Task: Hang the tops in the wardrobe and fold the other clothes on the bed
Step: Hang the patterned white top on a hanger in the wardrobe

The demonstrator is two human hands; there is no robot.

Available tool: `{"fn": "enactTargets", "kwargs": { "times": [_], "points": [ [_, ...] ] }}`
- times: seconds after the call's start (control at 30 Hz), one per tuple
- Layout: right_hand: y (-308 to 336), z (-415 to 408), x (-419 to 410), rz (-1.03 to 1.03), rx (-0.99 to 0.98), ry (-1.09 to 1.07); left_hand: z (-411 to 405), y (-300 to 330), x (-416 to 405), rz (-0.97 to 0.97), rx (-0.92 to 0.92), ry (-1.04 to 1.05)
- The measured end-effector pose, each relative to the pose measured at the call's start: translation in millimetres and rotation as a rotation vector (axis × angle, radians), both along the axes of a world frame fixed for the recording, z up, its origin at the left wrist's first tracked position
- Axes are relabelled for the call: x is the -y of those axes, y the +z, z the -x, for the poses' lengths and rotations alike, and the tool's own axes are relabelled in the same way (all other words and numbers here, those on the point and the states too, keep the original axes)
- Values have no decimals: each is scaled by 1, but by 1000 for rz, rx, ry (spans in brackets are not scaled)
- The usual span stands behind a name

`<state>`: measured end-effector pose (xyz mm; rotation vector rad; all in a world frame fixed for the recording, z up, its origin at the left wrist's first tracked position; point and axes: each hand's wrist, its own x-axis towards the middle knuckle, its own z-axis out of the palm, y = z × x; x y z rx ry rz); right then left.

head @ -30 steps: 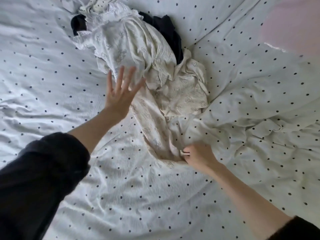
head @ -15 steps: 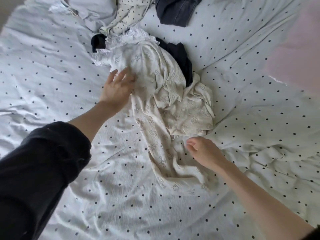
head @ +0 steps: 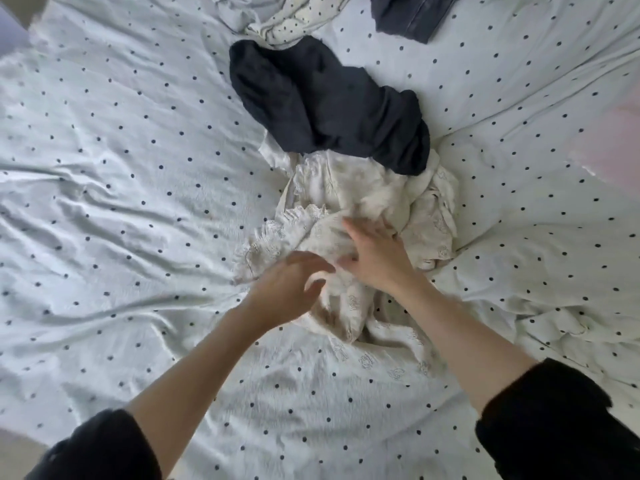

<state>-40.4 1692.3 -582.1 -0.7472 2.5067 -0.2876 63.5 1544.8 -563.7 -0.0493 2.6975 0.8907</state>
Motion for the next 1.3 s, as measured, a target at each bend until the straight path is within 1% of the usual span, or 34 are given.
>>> {"fn": "enactTargets", "kwargs": {
  "times": [0.03,0.07,0.1,0.13,0.2,0.23,0.27,0.37,0.43,0.47,0.5,0.53,0.57,0.6,0.67,0.7,0.73,0.8,0.87,0.93,1.0,1.03,1.1,1.2,1.23,1.3],
  "points": [
    [-7,-6,1,-87,33,-6,-1,-4,7,72,-83,99],
    [-14,-12,0,-133,73,-57,-3,-11,15,140,-90,193],
    [-17,-19,-2,-121,91,-125,-7,-16,23,180,-20,268],
    [-20,-25,-6,-75,78,-172,-11,-22,30,184,98,331],
    [-22,-39,-16,-38,22,-140,-23,-34,42,122,295,431],
    [-22,-47,-23,-43,5,-111,-31,-38,42,83,321,466],
    [-21,-55,-29,-44,12,-101,-37,-40,40,78,281,476],
    [-10,-79,-47,-83,25,-136,-59,-31,14,152,15,447],
    [-3,-95,-57,-106,-35,-234,-76,-18,-12,122,-104,347],
    [3,-100,-59,-69,-53,-311,-83,-11,-24,94,-134,272],
    [8,-106,-58,6,-27,-398,-88,-6,-34,61,-143,189],
    [12,-110,-55,103,53,-486,-91,0,-43,23,-131,115],
    [16,-112,-49,194,174,-570,-92,4,-49,-23,-102,59],
    [20,-113,-41,243,312,-642,-92,8,-53,-75,-65,30],
    [27,-111,-28,267,525,-747,-89,14,-55,-152,3,20],
    [28,-108,-24,279,574,-776,-88,16,-54,-171,29,19],
    [27,-103,-21,285,582,-792,-88,19,-53,-182,52,20],
    [31,-95,-20,243,520,-827,-91,26,-49,-194,101,33],
    [39,-90,-28,241,409,-887,-95,34,-43,-236,189,64],
    [51,-88,-39,327,317,-990,-93,41,-38,-253,252,72],
    [80,-89,-54,434,243,-1090,-86,59,-37,-239,247,28],
    [95,-90,-61,480,224,-1098,-82,69,-38,-228,236,2],
    [130,-88,-69,564,214,-1026,-72,93,-40,-201,160,-13],
    [197,-78,-65,612,171,-836,-51,140,-34,-172,-101,54],
    [223,-76,-62,622,137,-767,-43,159,-30,-164,-185,43],
    [274,-74,-53,598,29,-624,-29,198,-20,-169,-282,-34]
  ]
}}
